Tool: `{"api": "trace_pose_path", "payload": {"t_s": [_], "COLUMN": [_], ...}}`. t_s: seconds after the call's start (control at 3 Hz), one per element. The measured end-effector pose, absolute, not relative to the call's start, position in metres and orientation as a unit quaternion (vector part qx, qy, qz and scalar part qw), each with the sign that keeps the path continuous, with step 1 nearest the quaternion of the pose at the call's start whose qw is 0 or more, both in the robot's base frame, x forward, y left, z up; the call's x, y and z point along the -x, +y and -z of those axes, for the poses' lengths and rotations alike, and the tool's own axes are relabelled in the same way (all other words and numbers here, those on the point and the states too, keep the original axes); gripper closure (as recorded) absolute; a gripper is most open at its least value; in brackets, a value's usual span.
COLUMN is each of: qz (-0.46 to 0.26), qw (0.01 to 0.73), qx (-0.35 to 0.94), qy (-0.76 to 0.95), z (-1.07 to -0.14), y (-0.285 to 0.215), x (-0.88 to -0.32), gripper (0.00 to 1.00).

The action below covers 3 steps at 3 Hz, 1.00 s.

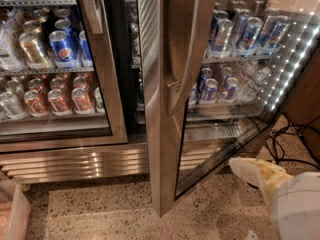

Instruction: Open right fridge door

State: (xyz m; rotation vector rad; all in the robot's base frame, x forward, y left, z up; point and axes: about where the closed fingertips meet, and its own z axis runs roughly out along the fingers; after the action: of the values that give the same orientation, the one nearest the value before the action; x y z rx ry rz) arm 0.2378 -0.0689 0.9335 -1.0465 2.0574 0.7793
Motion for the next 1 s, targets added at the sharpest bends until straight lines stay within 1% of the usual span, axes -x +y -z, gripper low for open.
{"api": "trace_pose_path", "payload": {"t_s": [0.33, 0.67, 1.0], "qz": [-0.291, -0.279, -0.297], "qw": [0.344, 0.288, 0.199], "qx": [0.41, 0.37, 0.315], "qy": [0.793, 0.838, 0.879], "z": [-0.938, -0.907, -0.861], "y": [-0.068, -0.089, -0.107], "x": [-0.236, -0.181, -0.102], "gripper": [0.0, 0.0, 0.0]}}
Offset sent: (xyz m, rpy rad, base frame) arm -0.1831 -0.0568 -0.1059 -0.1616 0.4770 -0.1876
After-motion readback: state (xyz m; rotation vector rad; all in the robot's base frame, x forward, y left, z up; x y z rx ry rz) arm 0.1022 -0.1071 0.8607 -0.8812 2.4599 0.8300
